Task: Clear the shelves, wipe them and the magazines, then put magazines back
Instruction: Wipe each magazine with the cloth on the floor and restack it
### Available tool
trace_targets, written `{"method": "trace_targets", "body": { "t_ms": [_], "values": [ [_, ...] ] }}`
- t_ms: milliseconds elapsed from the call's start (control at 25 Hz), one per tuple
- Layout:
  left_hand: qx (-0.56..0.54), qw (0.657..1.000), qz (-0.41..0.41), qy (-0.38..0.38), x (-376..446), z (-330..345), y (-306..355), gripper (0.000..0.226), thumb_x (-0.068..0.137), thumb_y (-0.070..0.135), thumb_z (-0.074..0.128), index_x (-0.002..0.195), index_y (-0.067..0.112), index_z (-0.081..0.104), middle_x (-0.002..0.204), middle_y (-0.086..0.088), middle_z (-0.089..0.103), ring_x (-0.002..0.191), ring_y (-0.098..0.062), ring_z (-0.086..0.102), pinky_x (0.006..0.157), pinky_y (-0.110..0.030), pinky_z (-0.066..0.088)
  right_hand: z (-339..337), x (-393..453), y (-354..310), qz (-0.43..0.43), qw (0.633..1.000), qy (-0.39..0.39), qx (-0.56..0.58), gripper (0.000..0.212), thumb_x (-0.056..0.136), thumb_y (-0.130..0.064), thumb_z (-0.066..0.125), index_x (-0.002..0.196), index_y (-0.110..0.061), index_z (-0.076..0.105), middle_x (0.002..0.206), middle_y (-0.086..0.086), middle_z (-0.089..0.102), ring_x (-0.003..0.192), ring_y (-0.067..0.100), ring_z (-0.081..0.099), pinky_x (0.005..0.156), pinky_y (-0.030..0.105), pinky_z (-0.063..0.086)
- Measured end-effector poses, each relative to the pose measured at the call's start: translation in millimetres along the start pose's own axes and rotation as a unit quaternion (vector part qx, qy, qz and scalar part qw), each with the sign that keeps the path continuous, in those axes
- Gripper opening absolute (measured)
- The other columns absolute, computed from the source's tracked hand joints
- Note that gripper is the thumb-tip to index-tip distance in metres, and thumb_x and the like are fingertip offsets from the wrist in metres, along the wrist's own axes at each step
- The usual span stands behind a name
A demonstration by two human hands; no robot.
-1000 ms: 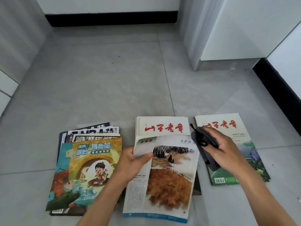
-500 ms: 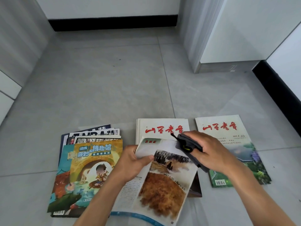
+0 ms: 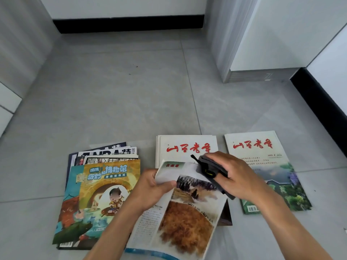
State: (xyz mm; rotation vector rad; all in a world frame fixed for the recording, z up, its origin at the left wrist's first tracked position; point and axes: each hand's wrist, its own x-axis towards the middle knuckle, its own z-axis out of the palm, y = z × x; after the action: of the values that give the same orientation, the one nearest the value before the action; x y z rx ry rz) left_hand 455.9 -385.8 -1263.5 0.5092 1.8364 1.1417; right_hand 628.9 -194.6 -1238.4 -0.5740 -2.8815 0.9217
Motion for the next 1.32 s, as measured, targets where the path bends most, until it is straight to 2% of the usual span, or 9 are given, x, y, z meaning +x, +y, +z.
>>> {"method": "trace_targets", "body": {
  "t_ms": [120, 240, 360, 440, 600, 840, 1040, 1120, 1320],
  "values": [
    [0.020, 0.999, 0.032, -0.030, 0.7, 13.4, -2.6, 0.013, 0.082, 0.005, 0.076, 0.075, -0.003, 0.068, 0.067, -0.008, 0.065, 0.057, -0.014, 0.055, 0.054, -0.025, 0.043, 17.8, 20.9, -36.2, -0.082, 0.996, 0.029, 0.025, 0.050, 0.091, -0.014, 0.058, 0.137, -0.029, 0.052, 0.129, -0.012, 0.062, 0.116, 0.011, 0.058, 0.099, 0.029, 0.047],
    [-0.052, 0.998, 0.020, 0.006, -1.5, 6.2, -1.8, 0.008, 0.080, 0.006, 0.077, 0.077, 0.001, 0.072, 0.073, -0.015, 0.071, 0.065, -0.021, 0.062, 0.061, -0.032, 0.049, 21.7, 32.3, -44.3, -0.106, 0.990, 0.088, 0.008, 0.051, 0.088, -0.008, 0.058, 0.135, -0.025, 0.053, 0.129, -0.008, 0.062, 0.116, 0.015, 0.058, 0.101, 0.034, 0.045],
    [-0.120, 0.990, -0.010, 0.077, -1.0, -7.3, -0.1, 0.012, 0.075, 0.010, 0.079, 0.084, 0.006, 0.072, 0.075, -0.010, 0.074, 0.067, -0.026, 0.069, 0.061, -0.037, 0.056, 26.8, 17.7, -12.1, 0.021, 0.962, 0.271, 0.040, 0.044, 0.094, -0.006, 0.059, 0.137, -0.016, 0.053, 0.127, -0.002, 0.060, 0.115, 0.017, 0.057, 0.099, 0.040, 0.048],
    [-0.159, 0.982, -0.023, 0.098, -0.8, -8.9, -0.3, 0.020, 0.069, 0.012, 0.080, 0.085, 0.006, 0.070, 0.074, -0.008, 0.075, 0.066, -0.027, 0.070, 0.060, -0.038, 0.058, 31.4, 6.4, -3.7, 0.118, 0.925, 0.311, 0.184, 0.041, 0.100, -0.011, 0.055, 0.140, -0.019, 0.050, 0.128, -0.003, 0.059, 0.119, 0.014, 0.056, 0.099, 0.033, 0.047],
    [-0.256, 0.953, -0.049, 0.157, -2.6, -6.3, -3.4, 0.018, 0.077, -0.003, 0.073, 0.086, 0.011, 0.066, 0.075, -0.002, 0.075, 0.071, -0.023, 0.068, 0.061, -0.036, 0.056, 49.2, -18.2, -6.7, 0.212, 0.838, 0.199, 0.462, 0.043, 0.098, -0.010, 0.058, 0.133, -0.034, 0.054, 0.123, -0.018, 0.067, 0.119, 0.002, 0.060, 0.098, 0.022, 0.047],
    [-0.328, 0.924, -0.079, 0.180, 1.9, -10.4, -6.1, 0.031, 0.069, 0.004, 0.073, 0.096, 0.012, 0.060, 0.088, -0.005, 0.071, 0.079, -0.024, 0.064, 0.067, -0.037, 0.050, 46.5, -24.3, -13.7, 0.229, 0.844, 0.139, 0.465, 0.038, 0.095, -0.005, 0.062, 0.120, -0.034, 0.061, 0.107, -0.018, 0.072, 0.103, 0.002, 0.066, 0.078, 0.013, 0.051],
    [-0.453, 0.852, -0.074, 0.253, 13.7, -13.3, -9.6, 0.054, 0.065, 0.010, 0.075, 0.117, 0.012, 0.060, 0.105, -0.001, 0.071, 0.091, -0.019, 0.065, 0.079, -0.040, 0.053, 24.2, 0.4, 1.5, 0.187, 0.881, 0.106, 0.421, 0.044, 0.092, -0.002, 0.066, 0.123, -0.033, 0.062, 0.112, -0.019, 0.072, 0.108, -0.003, 0.064, 0.088, 0.013, 0.049],
    [-0.479, 0.831, -0.074, 0.273, 20.0, -23.2, -15.8, 0.049, 0.072, 0.011, 0.074, 0.119, 0.014, 0.061, 0.107, 0.000, 0.069, 0.095, -0.020, 0.063, 0.084, -0.042, 0.052, 34.8, -10.1, 9.1, 0.226, 0.832, 0.147, 0.484, 0.040, 0.091, 0.002, 0.064, 0.116, -0.030, 0.065, 0.107, -0.012, 0.075, 0.104, 0.006, 0.068, 0.083, 0.017, 0.053],
    [-0.503, 0.804, -0.144, 0.282, 19.4, -12.0, -43.7, 0.035, 0.084, 0.011, 0.071, 0.118, 0.015, 0.064, 0.107, -0.005, 0.070, 0.094, -0.024, 0.064, 0.075, -0.042, 0.053, 84.0, -21.5, 17.0, 0.322, 0.556, 0.260, 0.721, 0.043, 0.086, -0.012, 0.064, 0.129, -0.013, 0.062, 0.118, 0.016, 0.070, 0.105, 0.032, 0.067, 0.087, 0.044, 0.056]
  ]
}}
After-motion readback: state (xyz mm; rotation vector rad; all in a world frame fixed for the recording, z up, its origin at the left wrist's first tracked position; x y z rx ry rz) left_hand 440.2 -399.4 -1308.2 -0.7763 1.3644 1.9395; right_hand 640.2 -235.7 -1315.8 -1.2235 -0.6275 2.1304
